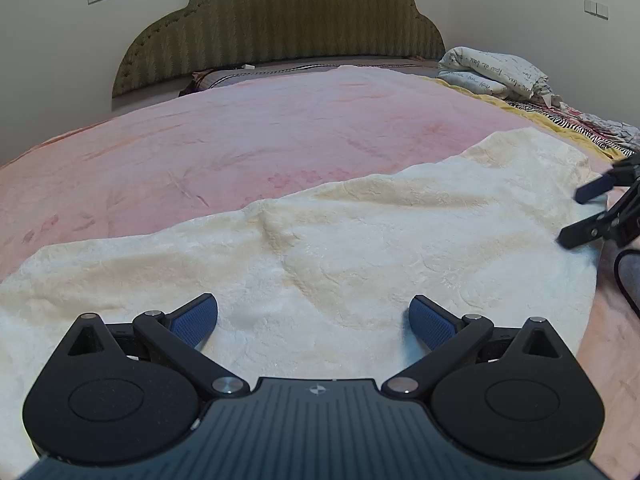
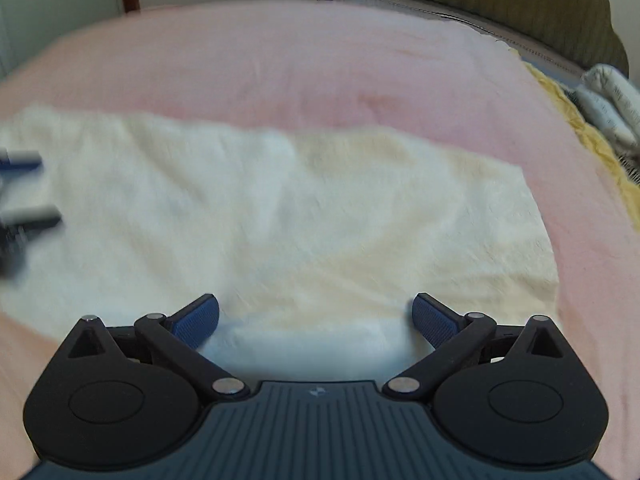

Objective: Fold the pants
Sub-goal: 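Lay the pant leg over the pants and open both tools, then grasp the edge of the folded cream pants with the right tool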

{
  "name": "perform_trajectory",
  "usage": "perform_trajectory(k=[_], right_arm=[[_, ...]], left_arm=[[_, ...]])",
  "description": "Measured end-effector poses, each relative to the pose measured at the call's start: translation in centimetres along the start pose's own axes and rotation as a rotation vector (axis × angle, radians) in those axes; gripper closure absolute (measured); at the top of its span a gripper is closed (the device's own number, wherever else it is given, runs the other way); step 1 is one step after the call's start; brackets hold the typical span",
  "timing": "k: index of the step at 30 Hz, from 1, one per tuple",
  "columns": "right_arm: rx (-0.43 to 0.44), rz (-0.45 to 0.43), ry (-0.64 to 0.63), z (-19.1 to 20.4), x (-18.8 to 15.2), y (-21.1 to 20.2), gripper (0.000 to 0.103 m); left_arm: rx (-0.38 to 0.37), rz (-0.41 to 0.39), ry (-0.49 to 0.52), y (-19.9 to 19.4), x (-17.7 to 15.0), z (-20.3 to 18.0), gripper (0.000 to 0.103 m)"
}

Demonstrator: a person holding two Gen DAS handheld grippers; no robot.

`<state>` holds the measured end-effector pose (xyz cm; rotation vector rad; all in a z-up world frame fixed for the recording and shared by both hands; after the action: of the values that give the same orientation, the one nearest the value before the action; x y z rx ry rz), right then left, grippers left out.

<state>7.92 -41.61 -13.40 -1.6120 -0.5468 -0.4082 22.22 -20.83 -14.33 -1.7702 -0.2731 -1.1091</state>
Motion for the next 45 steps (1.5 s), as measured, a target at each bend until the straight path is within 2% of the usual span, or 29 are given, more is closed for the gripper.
perform_trajectory(k=[2,5,6,9,10,11,12,14,15,17,18,19,20,21,23,24,26,27,29,32,34,37,40,45], right_arm=[[-0.045,0.001,0.115,-2.4,-1.2,-0.8,0.0],[-0.273,-0.019,0.173,-5.3,-1.7,-3.1,0.0],[-0.269,-0.061,0.173,-5.1,-1.2,-3.8,0.0],[-0.05,-0.161,0.177,-2.3,0.2,-3.7,0.0],[-0.014,-0.148,0.162,-1.4,0.3,-2.9,0.0],[-0.018,-0.109,0.138,-0.9,-0.2,-1.9,0.0],[-0.058,-0.055,0.11,-1.0,-0.9,-0.8,0.0],[-0.101,-0.089,0.155,-2.4,-1.5,-1.2,0.0],[-0.171,-0.098,0.203,-3.8,-1.8,-2.0,0.0],[-0.395,-0.132,0.293,-7.0,-2.4,-4.6,0.0],[-0.458,-0.17,0.339,-8.0,-2.9,-6.1,0.0],[-0.455,-0.235,0.41,-8.7,-3.5,-7.7,0.0],[-0.389,-0.306,0.497,-9.0,-4.1,-8.9,0.0],[-0.286,-0.359,0.589,-9.0,-4.6,-9.5,0.0],[-0.005,-0.406,0.771,-8.8,-5.7,-8.6,0.0],[0.087,-0.422,0.824,-8.4,-6.0,-8.3,0.0],[0.208,-0.431,0.89,-7.0,-6.0,-7.5,0.0],[0.246,-0.425,0.913,-6.4,-6.0,-6.8,0.0],[0.253,-0.387,0.942,-5.7,-6.2,-5.7,0.0],[0.231,-0.369,0.927,-5.1,-6.2,-5.1,0.0],[0.225,-0.36,0.897,-4.9,-6.1,-5.2,0.0],[0.231,-0.39,0.842,-4.4,-6.0,-5.1,0.0],[0.254,-0.462,0.867,-5.6,-5.6,-4.5,0.0],[0.23,-0.492,0.819,-6.8,-3.8,-3.2,0.0]], left_arm=[[0.001,0.0,0.0,0.0,0.0,0.0,0.0],[0.001,0.0,0.0,0.0,0.0,0.0,0.0],[0.002,-0.001,0.0,0.0,0.0,0.0,0.0],[0.002,-0.001,0.0,0.0,0.0,0.0,0.0],[0.002,-0.001,0.0,0.0,0.0,0.0,0.0],[0.001,-0.001,0.0,0.0,0.0,0.0,0.0],[0.002,-0.002,0.0,0.0,0.0,0.0,0.0],[0.003,-0.003,-0.003,0.0,0.0,0.1,0.0],[0.003,-0.003,-0.004,0.0,0.1,0.1,0.0],[0.002,-0.003,-0.006,0.0,0.1,0.1,0.0],[0.002,-0.003,-0.007,0.0,0.1,0.1,0.0],[0.002,-0.002,-0.008,0.0,0.1,0.1,0.0],[0.001,-0.001,-0.011,0.0,0.1,0.1,0.0],[-0.001,0.0,-0.013,0.0,0.1,0.2,0.0],[-0.006,0.002,-0.018,0.0,0.0,0.2,0.0],[-0.011,0.002,-0.02,0.0,0.0,0.2,0.0],[-0.02,0.0,-0.029,-0.2,0.1,0.3,0.001],[-0.021,-0.002,-0.045,-0.4,0.2,0.3,0.005],[-0.044,-0.012,-0.097,-1.0,0.7,0.2,0.009],[-0.172,0.011,-0.213,-1.7,1.6,-1.3,0.009],[-0.206,0.033,-0.237,-1.7,1.8,-2.2,0.009],[-0.201,0.032,-0.217,-1.5,1.6,-3.2,0.008],[-0.186,0.045,-0.189,-1.5,0.8,-3.7,0.007],[-0.174,0.038,-0.191,-1.8,0.7,-3.4,0.007]])
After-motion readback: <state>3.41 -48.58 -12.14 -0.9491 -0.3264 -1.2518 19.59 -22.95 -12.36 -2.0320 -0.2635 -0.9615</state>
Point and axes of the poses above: each gripper's, at about its wrist camera, not at the fingertips, and y roughly the way its jaws point, z to its left, x to its top, the point moved 10 cm from there along y, roughly the way its jaws point, and after that the axes turned 10 degrees about -y, right-handed, at the moved point
